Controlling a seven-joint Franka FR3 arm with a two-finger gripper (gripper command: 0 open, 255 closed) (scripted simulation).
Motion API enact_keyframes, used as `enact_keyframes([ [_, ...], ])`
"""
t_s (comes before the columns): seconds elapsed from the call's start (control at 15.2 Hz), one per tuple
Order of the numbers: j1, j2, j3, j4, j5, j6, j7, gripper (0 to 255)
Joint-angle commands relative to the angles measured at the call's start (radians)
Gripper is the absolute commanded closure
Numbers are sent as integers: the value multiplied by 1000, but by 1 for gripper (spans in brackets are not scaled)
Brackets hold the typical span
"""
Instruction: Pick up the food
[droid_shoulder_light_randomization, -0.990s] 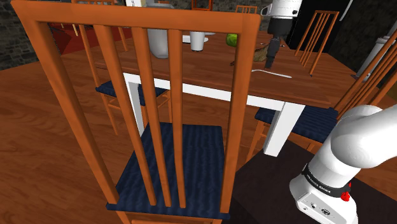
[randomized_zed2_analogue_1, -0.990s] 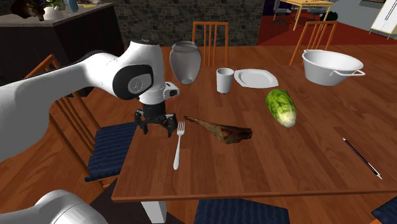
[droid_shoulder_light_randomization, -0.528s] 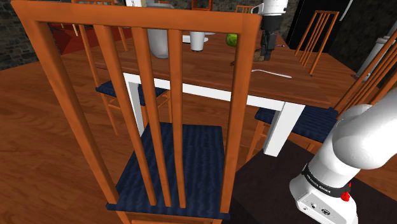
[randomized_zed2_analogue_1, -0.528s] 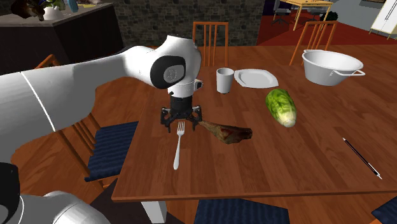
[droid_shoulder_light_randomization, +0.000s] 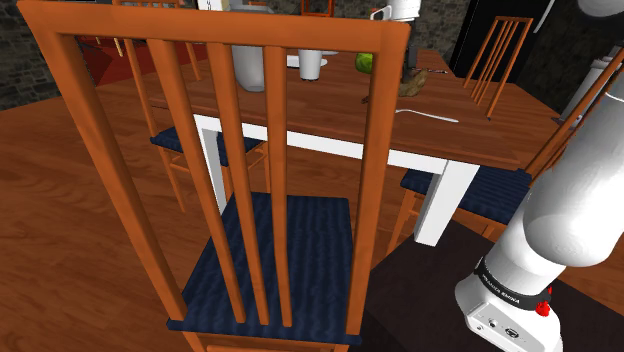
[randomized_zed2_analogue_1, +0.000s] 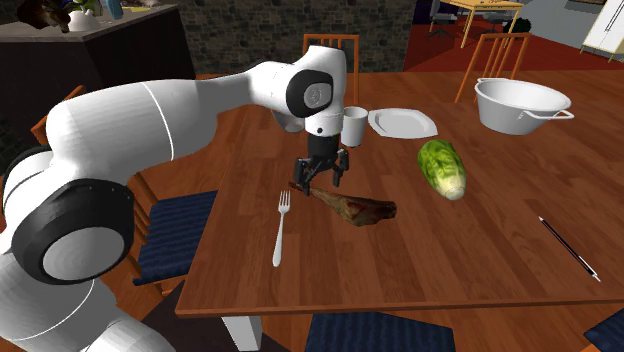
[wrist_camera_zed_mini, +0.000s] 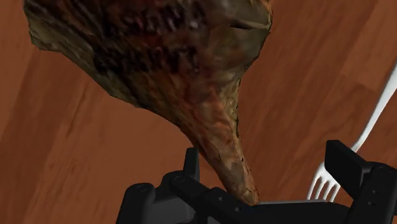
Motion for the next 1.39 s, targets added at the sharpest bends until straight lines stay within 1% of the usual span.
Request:
enact_keyframes([
  [0.0, -5, 90, -7, 100, 13, -18, -116, 0],
  [0.46, -6, 78, -4, -9, 9, 78, -103, 0],
  [0.66, -6, 78, -4, -17, 8, 86, -103, 0],
  [0.73, -6, 78, -4, -15, 8, 84, -103, 255],
  [1.32, -6, 78, -4, -17, 8, 86, -103, 255],
])
